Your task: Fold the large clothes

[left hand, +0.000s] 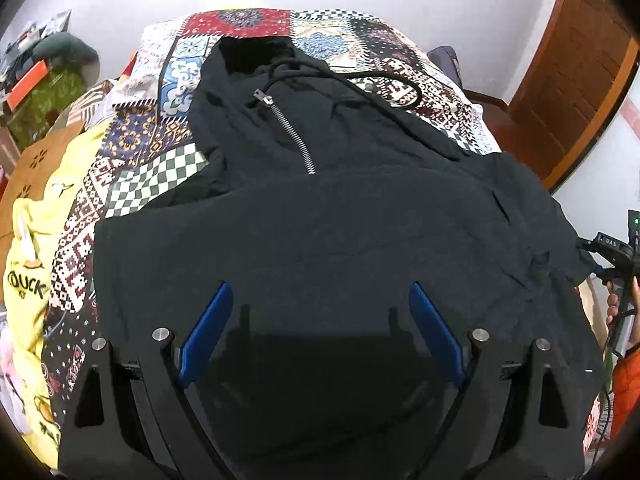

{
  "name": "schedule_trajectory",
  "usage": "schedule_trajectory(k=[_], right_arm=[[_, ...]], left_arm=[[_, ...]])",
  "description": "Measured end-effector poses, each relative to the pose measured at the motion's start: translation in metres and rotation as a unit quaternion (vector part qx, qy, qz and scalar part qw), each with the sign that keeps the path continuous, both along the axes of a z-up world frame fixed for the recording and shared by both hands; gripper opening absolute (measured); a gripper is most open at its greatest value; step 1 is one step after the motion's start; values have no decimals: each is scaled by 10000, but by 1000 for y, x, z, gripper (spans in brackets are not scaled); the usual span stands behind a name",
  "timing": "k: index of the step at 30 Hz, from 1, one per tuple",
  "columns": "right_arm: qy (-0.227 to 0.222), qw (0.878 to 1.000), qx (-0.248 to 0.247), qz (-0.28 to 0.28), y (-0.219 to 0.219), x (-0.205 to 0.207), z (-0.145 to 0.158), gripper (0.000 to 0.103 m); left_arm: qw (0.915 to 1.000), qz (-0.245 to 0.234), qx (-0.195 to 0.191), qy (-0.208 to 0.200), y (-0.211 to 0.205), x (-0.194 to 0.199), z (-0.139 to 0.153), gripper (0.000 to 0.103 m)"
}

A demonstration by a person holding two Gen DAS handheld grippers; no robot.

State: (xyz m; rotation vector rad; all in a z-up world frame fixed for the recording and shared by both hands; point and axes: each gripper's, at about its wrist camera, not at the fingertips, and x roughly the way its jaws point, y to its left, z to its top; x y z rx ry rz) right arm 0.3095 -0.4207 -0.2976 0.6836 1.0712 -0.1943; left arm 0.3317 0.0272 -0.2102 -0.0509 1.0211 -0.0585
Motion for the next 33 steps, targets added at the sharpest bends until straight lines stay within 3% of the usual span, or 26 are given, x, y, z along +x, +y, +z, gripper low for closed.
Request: schedule_trajectory(k=[2,4,5,6,11,14,18,21,26,33], right_arm=[[-26,9997,-220,-44,0,3,2,57],[-52,9987,-508,-9,3,6,9,35],[-100,9983,-577,34,4,6,15,18],[-169,9982,-579,57,4,5,22,15],[-917,9926,-752,241,14,-4,79,9],[-1451,9847,-736,630,35,-7,122,8],[-2100,9626,-963,1412,92,-14,178,8],[-2394,9448,-917,2042,138,-19,200,8],[-2404,9249,-619,2878,212,-19,195,8],[-1521,9088,-502,3852,305,-19,130,8]], left_arm=[[10000,13,58,-22,2,-3,0,90],[9999,0,141,-63,3,-6,2,90],[9997,-12,203,-96,4,-9,3,90],[9997,-21,232,-116,5,-10,4,90],[9993,-24,279,-267,10,-19,15,90],[9991,-4,243,-352,13,-23,23,90],[9985,-19,267,-485,15,-29,35,90],[9978,-43,284,-597,16,-36,44,90],[9965,-97,358,-744,20,-50,56,90],[9959,-156,488,-746,27,-66,53,90]])
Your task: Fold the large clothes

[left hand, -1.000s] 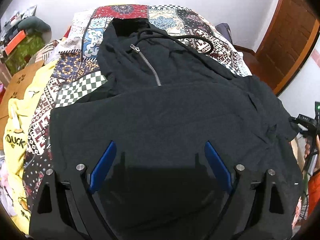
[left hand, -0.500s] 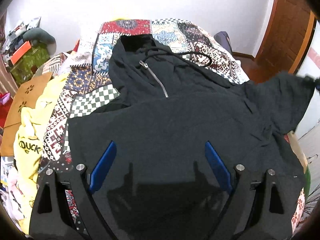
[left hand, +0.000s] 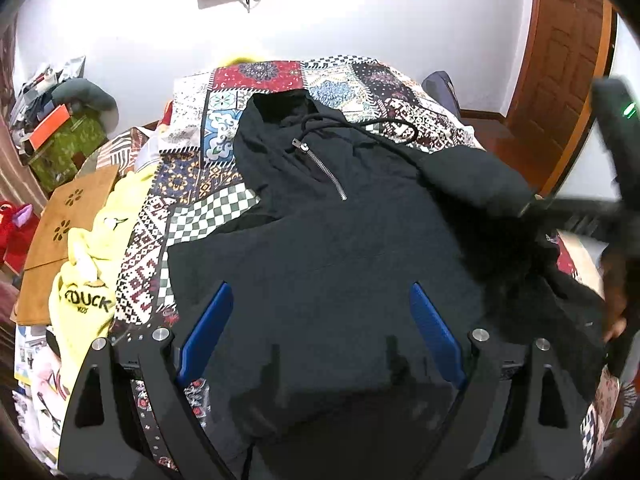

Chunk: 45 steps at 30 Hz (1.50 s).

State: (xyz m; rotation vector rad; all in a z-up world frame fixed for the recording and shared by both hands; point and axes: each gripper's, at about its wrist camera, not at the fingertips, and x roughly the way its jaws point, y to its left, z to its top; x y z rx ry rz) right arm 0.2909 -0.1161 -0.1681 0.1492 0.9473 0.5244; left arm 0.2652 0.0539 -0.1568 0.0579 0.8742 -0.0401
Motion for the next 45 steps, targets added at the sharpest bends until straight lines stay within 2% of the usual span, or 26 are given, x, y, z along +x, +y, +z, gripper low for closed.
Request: schedule_trajectory(k=[3,7,10,13,20,25,27,29,32,36,42,45], right_arm=[[297,9990,-304,123,21,-1,-29,11],[599,9971,-459,75,27,-3,-42,12],[1073,9940,-202,81,18,-2,-44,26],[1308,9913,-7,170,13,-8,-36,46],[870,9960,27,208,-12,-35,-5,48],[328,9988,80,-367,-55,-39,19,50],[163,9975,101,-682,-75,-37,24,57],[95,9948,136,-1006,-94,-32,25,57],[247,9889,205,-1448,-121,-22,16,57],[696,9782,338,-1929,-148,-7,-17,57],[1519,9615,852,-2124,-166,10,-73,57],[1731,9540,1241,-2108,-167,14,-89,57]], left_arm=[[10000,29,-37,73,5,-5,-5,90],[9998,67,-83,139,11,-10,-11,90],[9997,110,-139,154,14,-13,-12,90],[9996,131,-178,156,15,-12,-11,90],[9998,105,-173,55,10,-13,-5,90],[10000,56,-65,-14,2,-11,-2,90],[10000,32,-80,-3,-2,-9,-2,90],[9999,-1,-110,22,-6,-7,-3,90],[9999,-42,-102,60,-13,-6,-6,90],[9998,-73,-104,144,-19,-3,-12,90],[9995,-70,-104,301,-25,0,-24,90],[9993,-53,-98,370,-25,2,-29,90]])
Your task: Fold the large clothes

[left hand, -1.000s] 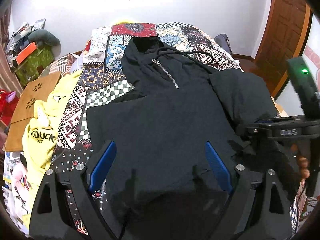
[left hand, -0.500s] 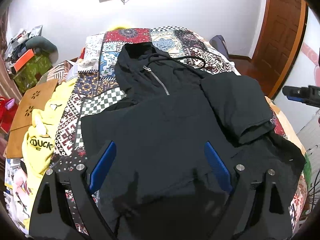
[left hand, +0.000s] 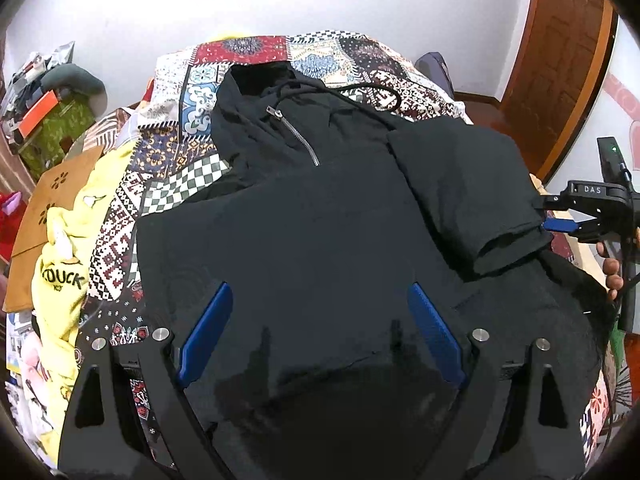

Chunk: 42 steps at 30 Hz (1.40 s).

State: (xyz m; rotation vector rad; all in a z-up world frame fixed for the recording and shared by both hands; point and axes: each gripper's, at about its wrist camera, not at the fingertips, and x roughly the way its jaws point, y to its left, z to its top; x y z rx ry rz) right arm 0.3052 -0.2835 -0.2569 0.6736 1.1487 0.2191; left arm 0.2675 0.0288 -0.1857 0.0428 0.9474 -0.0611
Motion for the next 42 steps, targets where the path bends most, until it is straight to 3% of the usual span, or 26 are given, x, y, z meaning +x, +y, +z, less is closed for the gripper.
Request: schedule_trajectory(k=[4,7,9,12,19,24,28,33,37,39,42], right_arm=[[-178,9994,287,6,4,2,0,53],[-312,9991,237,171,16,3,8,39],[-432,9988,-10,218,21,3,15,19],[-775,9964,-166,294,29,-2,36,18],[-1773,9787,-424,947,81,-7,116,17],[-2173,9604,-378,1706,144,-15,154,17],[-2076,9484,-537,2334,205,-21,143,17],[-1554,9449,-644,2809,261,-28,106,21],[-1190,9446,-453,3025,274,-32,96,27],[-1100,9460,-522,3004,273,-34,98,42],[-1346,9442,-676,2931,262,-40,112,43]], left_arm=[[10000,32,-18,74,2,1,-6,90],[9999,68,-59,88,4,2,-8,90],[9999,89,-82,74,6,1,-7,90],[9999,104,-97,-2,11,-2,-2,90],[9990,287,-135,-315,36,-13,22,90],[9968,549,-245,-520,66,-26,37,90],[9952,756,-395,-486,92,-38,37,90],[9943,901,-491,-296,113,-54,25,90],[9934,955,-637,-82,121,-62,12,90],[9924,967,-762,10,122,-62,6,90],[9902,922,-1039,123,119,-58,-1,90]])
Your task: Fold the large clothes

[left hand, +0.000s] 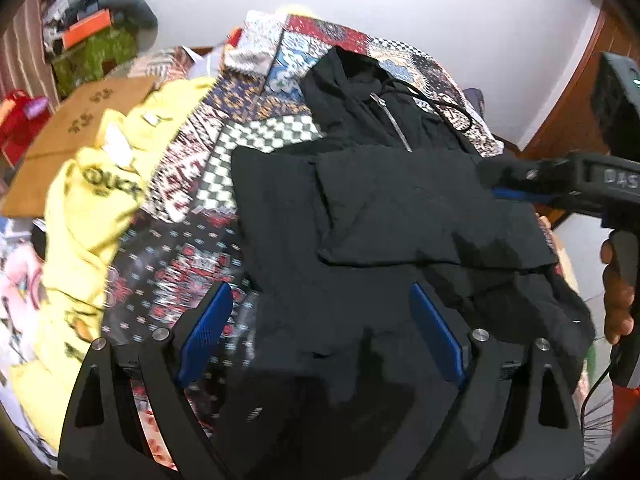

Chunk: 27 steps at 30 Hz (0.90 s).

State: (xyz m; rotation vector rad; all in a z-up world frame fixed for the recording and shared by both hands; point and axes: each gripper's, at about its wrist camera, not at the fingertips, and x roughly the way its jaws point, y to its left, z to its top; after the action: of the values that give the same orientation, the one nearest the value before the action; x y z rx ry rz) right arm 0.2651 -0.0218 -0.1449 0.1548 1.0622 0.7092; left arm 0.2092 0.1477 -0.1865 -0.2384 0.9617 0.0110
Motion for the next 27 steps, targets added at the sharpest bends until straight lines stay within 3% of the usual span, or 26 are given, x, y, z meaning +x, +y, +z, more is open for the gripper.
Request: schedule_trajectory(k=[5,8,9,13,18,20,22,25,27], right_arm=[[-563,9971,-359,-355,-33,-5,15,47],[-950,9912,-666,-633,-65,-9,17,60],[-1060,9887,-772,-731,-76,-11,16,61],[-1181,9802,-1237,-994,-111,-12,6,61],[-923,9764,-1487,-1263,-152,-11,-23,61],[-810,9761,-1494,-1355,-164,-11,-33,61],[-695,9764,-1428,-1467,-175,-11,-41,61],[-533,9769,-1311,-1600,-192,-9,-51,61],[-464,9768,-1267,-1666,-197,-9,-55,61]], left_arm=[[9977,-41,-662,160,-6,20,-11,90],[9927,-26,-1170,301,-11,33,-20,90],[9904,-25,-1335,356,-13,39,-24,90],[9780,139,-1981,645,-17,56,-44,88],[9569,371,-2760,826,-22,70,-67,82],[9544,555,-2820,813,-24,75,-73,81],[9596,632,-2650,696,-26,81,-72,77],[9692,837,-2223,653,-29,94,-77,61],[9743,1007,-1933,569,-27,101,-78,44]])
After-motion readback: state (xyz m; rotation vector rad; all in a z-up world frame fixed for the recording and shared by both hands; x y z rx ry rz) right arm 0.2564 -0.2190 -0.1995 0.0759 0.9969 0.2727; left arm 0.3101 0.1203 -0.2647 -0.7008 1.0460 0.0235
